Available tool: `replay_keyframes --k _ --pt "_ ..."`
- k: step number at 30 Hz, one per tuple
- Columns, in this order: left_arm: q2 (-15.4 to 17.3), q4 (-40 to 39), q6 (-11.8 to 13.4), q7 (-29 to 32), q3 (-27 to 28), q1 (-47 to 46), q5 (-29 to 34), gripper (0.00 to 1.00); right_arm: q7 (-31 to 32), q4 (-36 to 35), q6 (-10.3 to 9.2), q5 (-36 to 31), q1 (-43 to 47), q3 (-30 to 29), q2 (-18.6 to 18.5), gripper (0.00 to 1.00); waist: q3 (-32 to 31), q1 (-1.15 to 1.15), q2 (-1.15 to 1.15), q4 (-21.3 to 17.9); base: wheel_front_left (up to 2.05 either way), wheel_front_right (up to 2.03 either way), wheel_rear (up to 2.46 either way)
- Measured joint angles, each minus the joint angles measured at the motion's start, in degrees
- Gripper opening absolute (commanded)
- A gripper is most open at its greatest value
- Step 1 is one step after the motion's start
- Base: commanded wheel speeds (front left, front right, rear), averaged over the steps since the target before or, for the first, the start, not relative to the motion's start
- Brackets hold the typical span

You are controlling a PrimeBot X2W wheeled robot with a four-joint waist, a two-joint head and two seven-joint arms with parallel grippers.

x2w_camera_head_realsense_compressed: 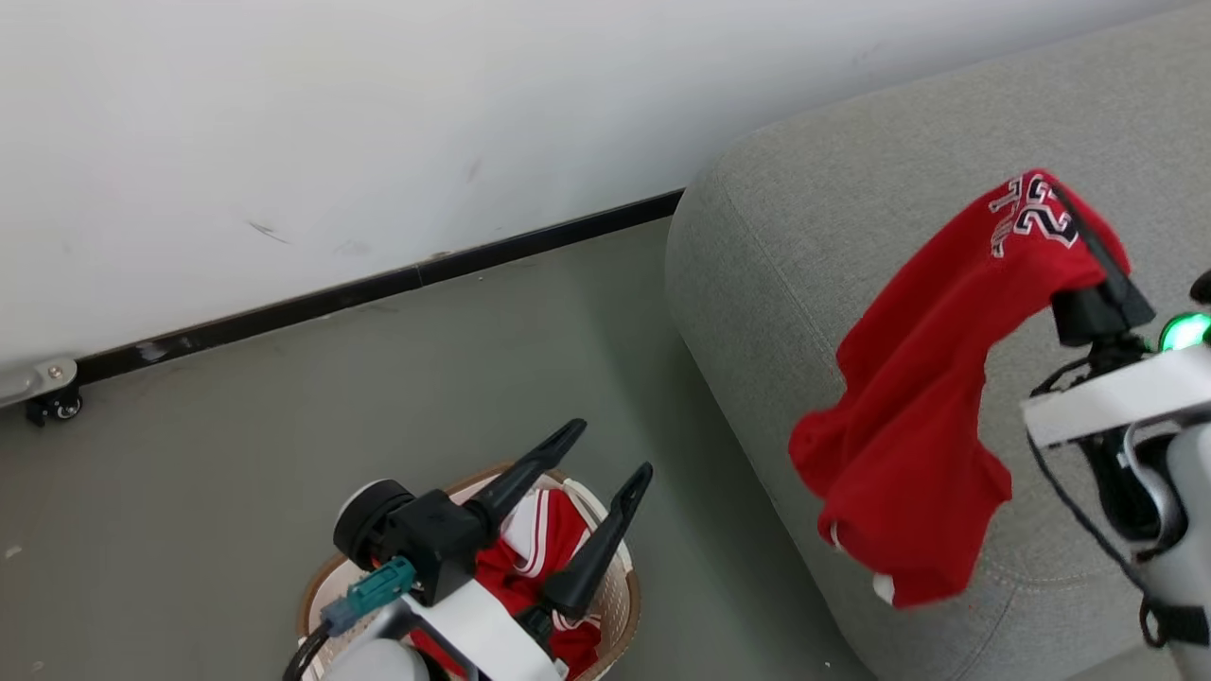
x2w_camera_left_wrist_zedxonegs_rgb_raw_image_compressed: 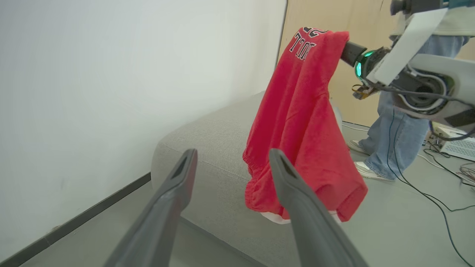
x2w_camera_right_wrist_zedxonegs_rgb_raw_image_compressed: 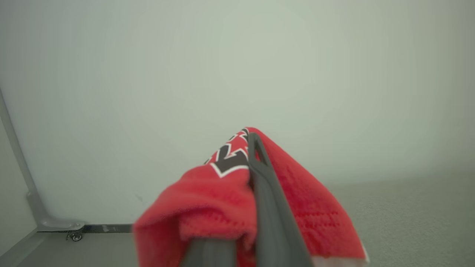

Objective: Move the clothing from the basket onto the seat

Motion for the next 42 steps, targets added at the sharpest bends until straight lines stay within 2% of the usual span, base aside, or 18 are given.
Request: replay_keyframes --k 7,17,33,42 --pt "2.0 -2.6 1.4 0.1 1.7 0.0 0.2 1.0 3.0 3.3 0.0 0.2 -9.5 -2.1 -2.2 0.0 2.2 0.0 0.0 0.9 0.0 0.0 0.0" --pt "4.6 -7.6 3.1 2.1 3.1 -0.1 1.6 1.0 5.2 10.3 0.0 0.6 -21.0 -8.6 -6.2 0.0 6.0 0.0 0.0 2.3 0.0 0.0 0.0" --pt "6.1 -15.1 3.1 5.7 2.4 -2.8 3.6 1.0 5.6 17.8 0.0 -2.1 -30.4 -15.9 -13.1 0.0 12.1 0.0 0.0 4.4 0.0 0.0 0.0" --pt "6.2 -17.1 3.1 6.7 2.1 -4.1 3.9 1.0 4.2 24.8 0.0 -3.1 -28.6 -17.4 -11.9 0.0 15.0 0.0 0.0 5.0 0.0 0.0 0.0"
